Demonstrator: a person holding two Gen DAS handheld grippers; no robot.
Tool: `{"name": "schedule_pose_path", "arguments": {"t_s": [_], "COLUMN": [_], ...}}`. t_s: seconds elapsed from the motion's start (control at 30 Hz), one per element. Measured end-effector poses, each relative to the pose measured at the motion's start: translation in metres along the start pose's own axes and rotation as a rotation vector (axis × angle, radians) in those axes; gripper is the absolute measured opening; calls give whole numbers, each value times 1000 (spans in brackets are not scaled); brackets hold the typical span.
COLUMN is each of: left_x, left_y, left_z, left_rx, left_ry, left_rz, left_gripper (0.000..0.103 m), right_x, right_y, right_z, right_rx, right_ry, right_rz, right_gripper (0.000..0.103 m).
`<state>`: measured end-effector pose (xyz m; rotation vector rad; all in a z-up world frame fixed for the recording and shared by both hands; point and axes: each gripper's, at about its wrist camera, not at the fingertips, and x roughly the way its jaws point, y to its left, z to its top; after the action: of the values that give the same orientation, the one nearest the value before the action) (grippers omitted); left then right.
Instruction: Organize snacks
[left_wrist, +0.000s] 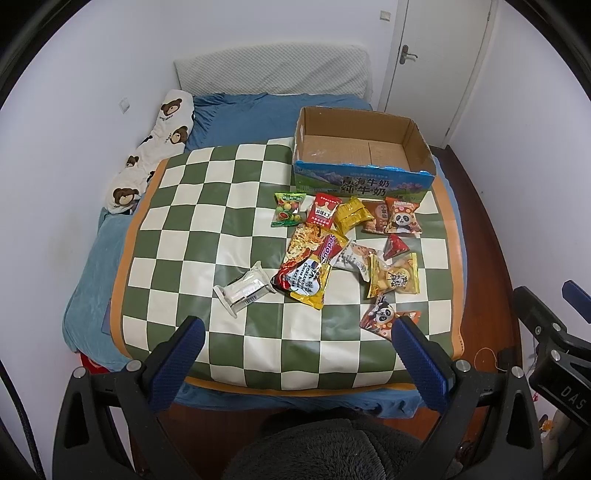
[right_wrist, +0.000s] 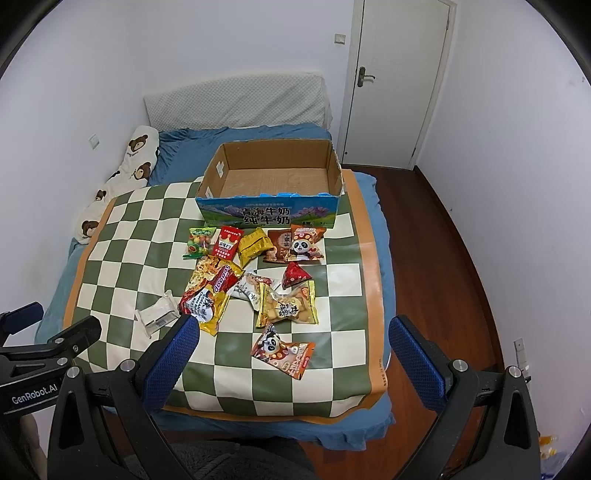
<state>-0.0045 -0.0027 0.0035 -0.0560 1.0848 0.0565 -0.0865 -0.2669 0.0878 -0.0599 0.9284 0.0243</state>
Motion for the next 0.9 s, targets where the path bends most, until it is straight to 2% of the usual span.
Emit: {"name": "schedule_pose_path", "arguments": {"t_s": [0.3, 0.4, 0.47, 0.67, 0.77, 0.9], "left_x": [2, 13, 43, 119, 161, 220], "left_y": [2, 8, 18, 34, 35, 23], "left_z": [-1, 1, 4, 29, 43, 61], "left_rx": [-9, -22, -26, 22, 57, 165], "left_ry": [5, 6, 12, 81, 135, 209], "left_rz": [4, 22, 41, 106, 92, 88], "left_gripper": [103, 103, 103, 103, 103, 103], "right_x": [5, 14, 26, 103, 155, 230], "right_y": [4, 4, 3, -4, -11, -22], "right_z": [-2, -1, -1, 0, -2, -20], "right_rx": [5, 24, 36, 133, 189, 224], "right_ry": [7, 17, 34, 173, 243, 350], "right_rz": [5, 16, 20, 88, 90, 90], "right_gripper": [103, 103, 103, 103, 103, 103]}}
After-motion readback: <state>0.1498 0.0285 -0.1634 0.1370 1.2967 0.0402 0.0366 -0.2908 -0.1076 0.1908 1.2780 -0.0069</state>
